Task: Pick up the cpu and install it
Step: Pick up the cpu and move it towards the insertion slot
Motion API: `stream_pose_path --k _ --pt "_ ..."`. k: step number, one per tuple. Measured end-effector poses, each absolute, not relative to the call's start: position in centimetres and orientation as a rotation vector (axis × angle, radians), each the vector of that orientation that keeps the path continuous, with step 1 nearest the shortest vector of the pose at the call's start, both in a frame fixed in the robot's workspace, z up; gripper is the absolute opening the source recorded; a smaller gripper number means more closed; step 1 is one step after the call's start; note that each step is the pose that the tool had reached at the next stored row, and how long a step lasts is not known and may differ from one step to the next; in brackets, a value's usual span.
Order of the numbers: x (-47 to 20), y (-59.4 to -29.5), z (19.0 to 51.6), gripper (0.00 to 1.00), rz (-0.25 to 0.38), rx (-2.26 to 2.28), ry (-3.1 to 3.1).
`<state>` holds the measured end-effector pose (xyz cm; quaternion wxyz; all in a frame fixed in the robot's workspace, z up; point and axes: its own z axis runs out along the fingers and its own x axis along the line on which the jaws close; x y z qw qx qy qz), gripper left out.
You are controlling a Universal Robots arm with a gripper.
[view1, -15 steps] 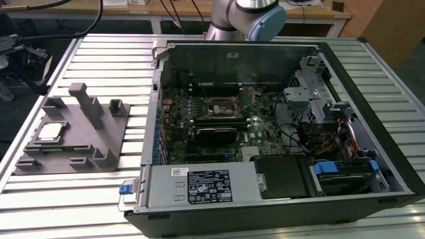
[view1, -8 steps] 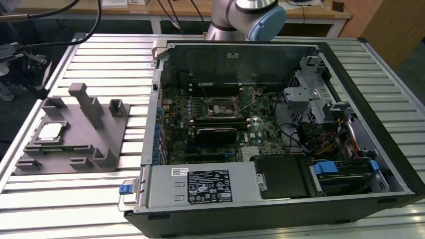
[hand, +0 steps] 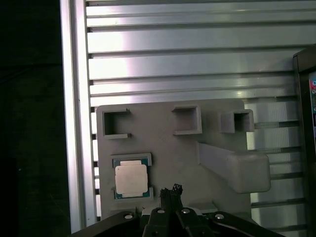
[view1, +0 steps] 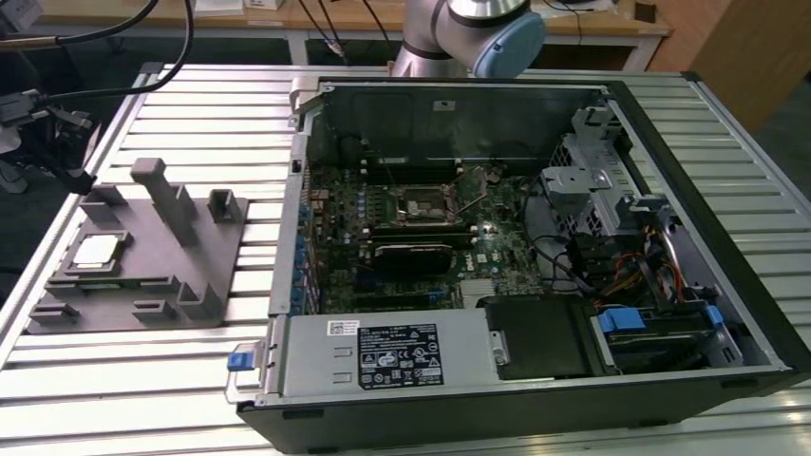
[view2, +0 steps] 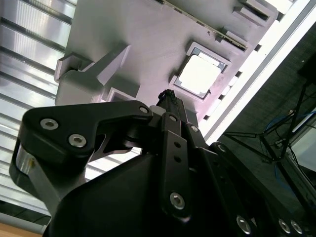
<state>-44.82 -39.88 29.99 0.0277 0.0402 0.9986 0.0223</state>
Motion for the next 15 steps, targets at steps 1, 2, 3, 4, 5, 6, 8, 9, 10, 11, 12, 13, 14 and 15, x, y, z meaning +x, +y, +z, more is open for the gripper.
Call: stream_pose_path --k 1,2,3,4,5,6,8,9,10,11,12,13,14,15 --pt "-44.81 -39.88 29.99 0.11 0.069 0.124 3.083" --pt "-44.82 -39.88 29.99 0.11 0.069 0.124 3.083" --pt "-44.82 -39.88 29.99 0.11 0.069 0.124 3.083" --pt "-44.82 -39.88 29.99 0.11 0.069 0.124 3.083" --pt "-44.82 -39.88 29.99 0.11 0.069 0.124 3.083" --pt "-44.81 -39.88 29.98 0.11 0.069 0.124 3.083" --pt "-44.82 -39.88 29.97 0.11 0.069 0.124 3.083" --pt "-44.83 -39.89 29.96 0.11 0.069 0.124 3.083" --pt "-44.84 -39.89 29.94 0.11 0.069 0.124 3.083" --pt "-44.89 -39.88 29.91 0.11 0.069 0.124 3.083" --pt "-44.95 -39.88 29.88 0.11 0.069 0.124 3.083" --pt "-44.99 -39.88 29.83 0.11 0.069 0.124 3.083" --pt "-45.05 -39.88 29.78 0.11 0.069 0.124 3.083" --pt "-45.12 -39.88 29.73 0.11 0.069 0.124 3.083"
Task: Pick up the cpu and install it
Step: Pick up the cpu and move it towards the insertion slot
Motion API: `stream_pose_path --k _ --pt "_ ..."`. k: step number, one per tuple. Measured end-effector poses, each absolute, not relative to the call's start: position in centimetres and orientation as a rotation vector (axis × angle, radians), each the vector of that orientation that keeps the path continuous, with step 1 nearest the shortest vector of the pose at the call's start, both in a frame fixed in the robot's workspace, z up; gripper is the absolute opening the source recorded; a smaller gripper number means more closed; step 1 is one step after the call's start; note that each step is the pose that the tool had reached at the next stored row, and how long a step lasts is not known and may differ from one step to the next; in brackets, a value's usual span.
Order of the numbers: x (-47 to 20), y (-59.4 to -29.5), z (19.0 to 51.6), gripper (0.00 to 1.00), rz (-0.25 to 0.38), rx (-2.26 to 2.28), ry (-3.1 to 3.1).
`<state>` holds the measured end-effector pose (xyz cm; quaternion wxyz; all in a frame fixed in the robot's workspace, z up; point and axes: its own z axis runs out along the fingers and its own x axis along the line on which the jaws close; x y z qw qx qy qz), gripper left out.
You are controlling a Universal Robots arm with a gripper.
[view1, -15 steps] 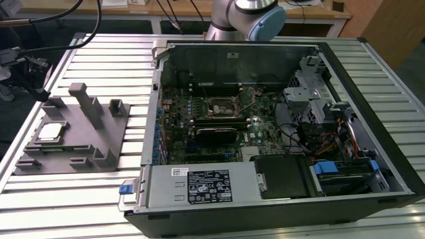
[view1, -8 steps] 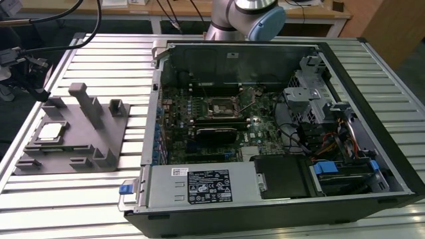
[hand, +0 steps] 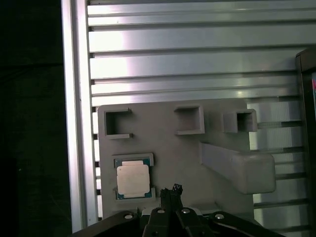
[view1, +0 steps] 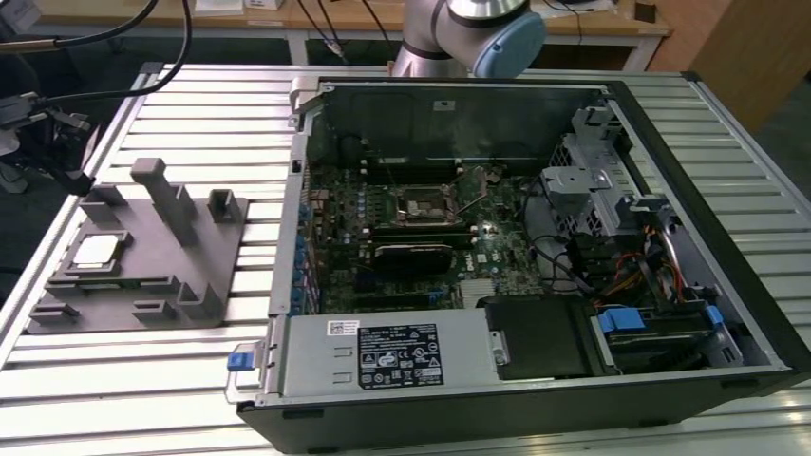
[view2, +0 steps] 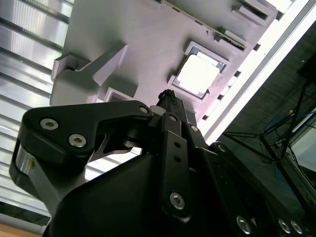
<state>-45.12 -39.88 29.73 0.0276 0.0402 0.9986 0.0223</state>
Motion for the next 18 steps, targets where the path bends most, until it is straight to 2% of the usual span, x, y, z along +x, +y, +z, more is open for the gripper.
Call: stream_pose_path --k 18 --pt "-46.0 -39.9 28.2 0.11 0.069 0.124 3.083"
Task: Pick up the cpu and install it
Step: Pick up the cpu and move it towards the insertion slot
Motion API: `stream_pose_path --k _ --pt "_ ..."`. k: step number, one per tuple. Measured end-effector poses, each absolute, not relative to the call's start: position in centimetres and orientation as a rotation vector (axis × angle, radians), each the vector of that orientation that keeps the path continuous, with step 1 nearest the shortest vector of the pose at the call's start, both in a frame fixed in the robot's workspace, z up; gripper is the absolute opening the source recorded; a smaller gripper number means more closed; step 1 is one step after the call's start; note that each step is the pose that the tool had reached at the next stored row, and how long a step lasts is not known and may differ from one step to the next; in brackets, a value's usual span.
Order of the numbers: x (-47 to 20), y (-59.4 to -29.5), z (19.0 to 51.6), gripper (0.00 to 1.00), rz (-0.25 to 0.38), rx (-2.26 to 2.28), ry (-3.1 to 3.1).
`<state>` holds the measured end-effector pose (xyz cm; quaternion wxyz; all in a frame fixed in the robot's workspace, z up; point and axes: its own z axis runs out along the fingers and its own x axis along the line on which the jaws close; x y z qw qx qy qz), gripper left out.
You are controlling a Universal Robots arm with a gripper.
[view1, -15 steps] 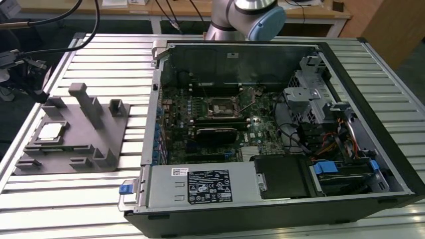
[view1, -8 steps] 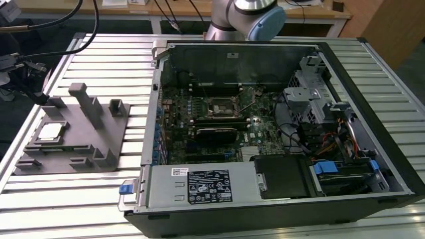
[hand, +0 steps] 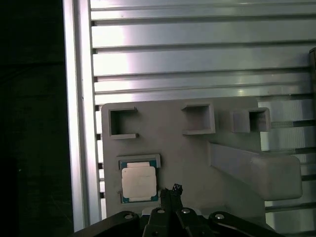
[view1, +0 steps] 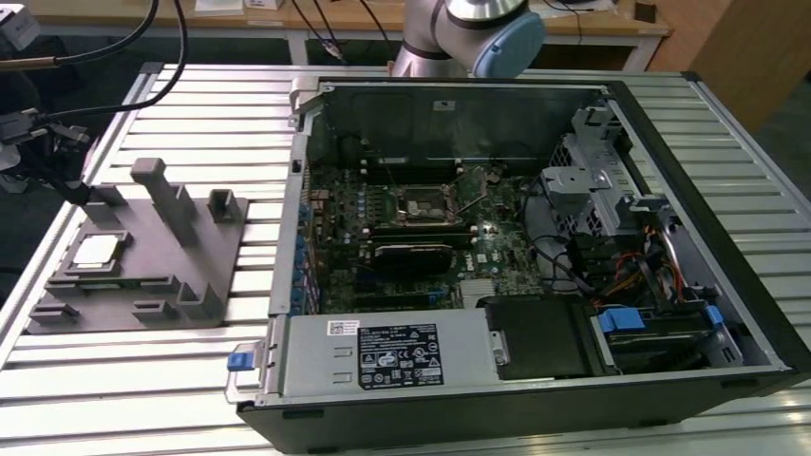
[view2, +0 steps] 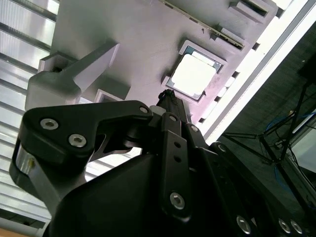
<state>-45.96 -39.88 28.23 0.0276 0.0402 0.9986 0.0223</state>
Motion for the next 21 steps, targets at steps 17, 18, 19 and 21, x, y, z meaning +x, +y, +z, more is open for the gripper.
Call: stream_pose_path --k 17,18,19,21 --pt "-46.9 -39.9 26.8 0.11 0.069 0.124 3.083" --pt "-46.9 -39.9 26.8 0.11 0.069 0.124 3.083" --pt "-47.0 -39.9 26.7 0.11 0.069 0.124 3.083" --pt "-47.1 -39.9 26.5 0.11 0.069 0.124 3.083"
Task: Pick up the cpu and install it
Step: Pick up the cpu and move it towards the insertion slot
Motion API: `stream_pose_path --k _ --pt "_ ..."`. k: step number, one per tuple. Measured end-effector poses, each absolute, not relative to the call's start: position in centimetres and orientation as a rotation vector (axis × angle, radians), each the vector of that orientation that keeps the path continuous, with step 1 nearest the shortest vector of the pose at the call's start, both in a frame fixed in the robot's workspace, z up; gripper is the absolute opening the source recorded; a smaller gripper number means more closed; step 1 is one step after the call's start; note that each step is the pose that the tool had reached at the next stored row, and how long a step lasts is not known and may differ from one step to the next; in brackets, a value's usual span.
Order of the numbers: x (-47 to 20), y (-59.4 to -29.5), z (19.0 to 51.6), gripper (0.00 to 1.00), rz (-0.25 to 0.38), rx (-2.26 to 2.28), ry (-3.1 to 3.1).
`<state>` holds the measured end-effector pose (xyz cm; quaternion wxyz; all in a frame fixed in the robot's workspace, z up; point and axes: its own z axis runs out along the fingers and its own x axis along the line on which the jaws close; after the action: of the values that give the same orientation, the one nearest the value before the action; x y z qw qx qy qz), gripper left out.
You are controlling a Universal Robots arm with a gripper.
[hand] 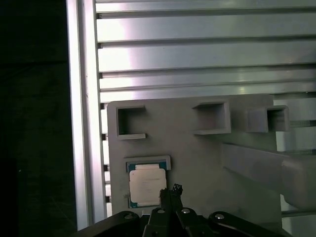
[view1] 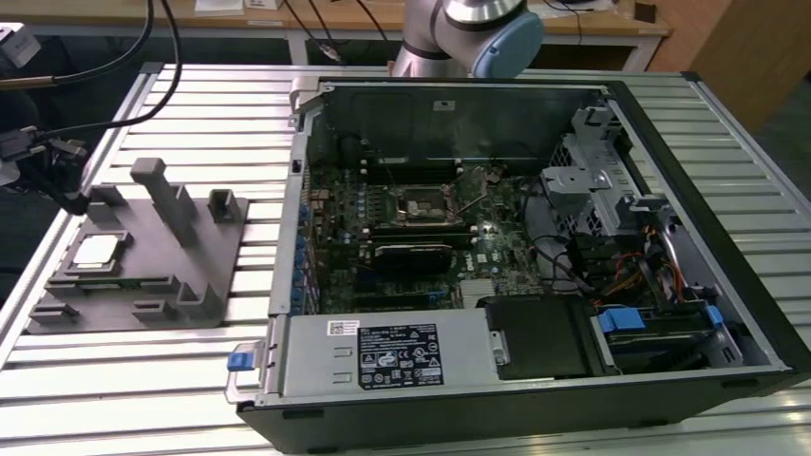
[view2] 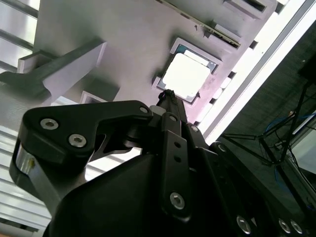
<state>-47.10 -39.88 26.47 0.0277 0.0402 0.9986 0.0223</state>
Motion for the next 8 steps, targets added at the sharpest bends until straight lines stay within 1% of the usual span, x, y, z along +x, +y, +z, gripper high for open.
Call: stream_pose_path --k 8 --pt "-47.52 -39.89 25.63 0.11 0.069 0.124 3.083"
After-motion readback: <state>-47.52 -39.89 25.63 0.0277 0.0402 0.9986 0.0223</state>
